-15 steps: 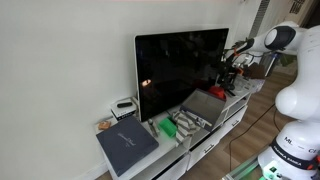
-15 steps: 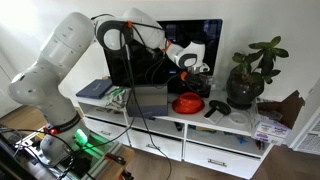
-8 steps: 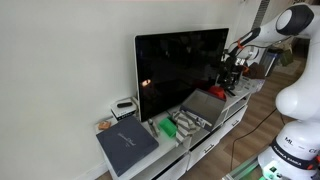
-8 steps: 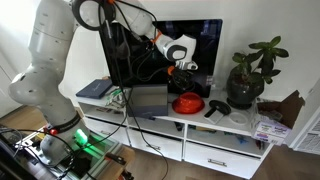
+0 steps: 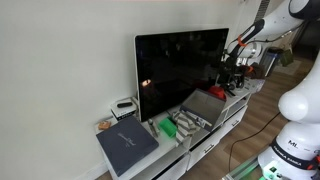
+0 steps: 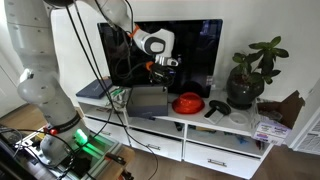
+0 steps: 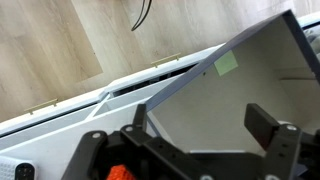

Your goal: Take the white thing out of the box

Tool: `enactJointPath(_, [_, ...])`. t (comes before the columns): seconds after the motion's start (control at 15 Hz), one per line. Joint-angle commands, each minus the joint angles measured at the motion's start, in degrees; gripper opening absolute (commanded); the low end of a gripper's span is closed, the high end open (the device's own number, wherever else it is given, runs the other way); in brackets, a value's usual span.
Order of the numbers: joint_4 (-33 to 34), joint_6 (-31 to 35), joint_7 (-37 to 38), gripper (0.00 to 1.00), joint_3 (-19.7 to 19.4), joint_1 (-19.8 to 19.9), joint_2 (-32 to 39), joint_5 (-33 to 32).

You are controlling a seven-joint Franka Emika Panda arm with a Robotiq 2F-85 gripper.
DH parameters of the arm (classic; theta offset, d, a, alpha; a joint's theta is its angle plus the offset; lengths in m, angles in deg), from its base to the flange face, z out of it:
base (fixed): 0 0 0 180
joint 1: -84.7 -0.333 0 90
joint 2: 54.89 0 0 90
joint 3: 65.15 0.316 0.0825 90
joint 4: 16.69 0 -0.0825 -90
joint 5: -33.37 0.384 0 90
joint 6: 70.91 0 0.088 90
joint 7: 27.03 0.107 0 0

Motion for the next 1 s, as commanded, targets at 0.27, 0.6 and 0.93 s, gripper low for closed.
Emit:
enactJointPath(0.27, [-16.01,1.45,10.63,1.00,-4.69,-15.05,-13.21,-10.86])
enactJointPath(0.6, [-14.84,0.28,10.96,1.00,-4.71,-18.91,-11.94,-9.41])
enactJointPath(0.93, [-14.85,0.28,11.11,1.00,-4.72,-19.38,-12.06,-9.41])
